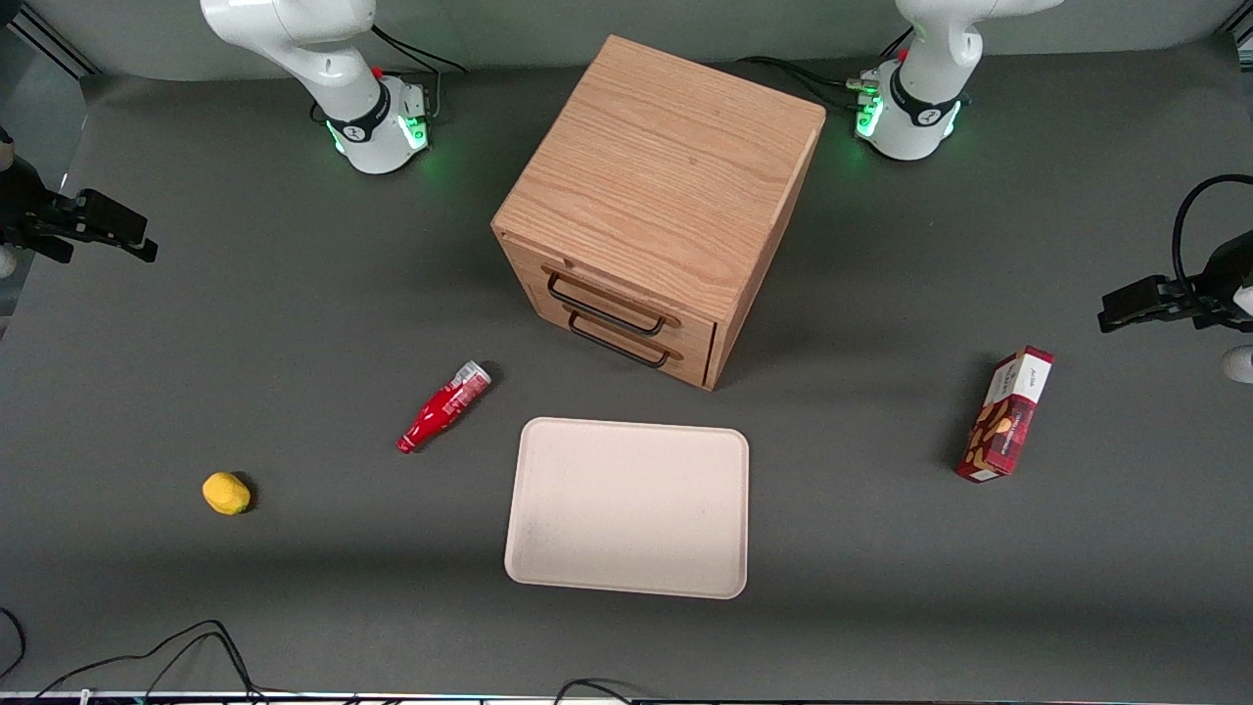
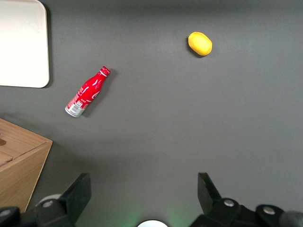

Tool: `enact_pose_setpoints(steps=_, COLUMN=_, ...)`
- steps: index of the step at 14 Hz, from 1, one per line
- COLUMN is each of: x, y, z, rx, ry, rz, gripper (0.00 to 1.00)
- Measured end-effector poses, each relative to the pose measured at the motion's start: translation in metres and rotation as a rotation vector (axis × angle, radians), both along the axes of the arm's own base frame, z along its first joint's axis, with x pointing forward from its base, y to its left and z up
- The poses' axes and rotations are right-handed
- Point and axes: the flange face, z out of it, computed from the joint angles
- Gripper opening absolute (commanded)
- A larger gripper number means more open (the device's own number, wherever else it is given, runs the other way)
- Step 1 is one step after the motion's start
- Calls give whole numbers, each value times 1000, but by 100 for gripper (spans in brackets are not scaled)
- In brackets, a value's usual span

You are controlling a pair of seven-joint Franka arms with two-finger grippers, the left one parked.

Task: Place coke bottle on tray
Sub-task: 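Move the right gripper down toward the red Coca-Cola bottle lying on the table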

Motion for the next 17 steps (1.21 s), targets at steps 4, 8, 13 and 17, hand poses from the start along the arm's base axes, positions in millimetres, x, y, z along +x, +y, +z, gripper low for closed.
enact_pose_setpoints(steps=4, x=1, y=0, z=0, rx=0, ry=-1, rz=-2, gripper=100)
enact_pose_setpoints(steps=8, x=8, y=10, z=-10, rx=-5, ry=17, rz=-40, gripper=100)
enact_pose_setpoints(steps=13, x=38, y=93, z=-59, rx=14, ry=32, rz=-261, gripper=100)
enact_pose_setpoints(steps=17, x=56, y=162, z=-142, rx=14, ry=49, rz=-430, gripper=100)
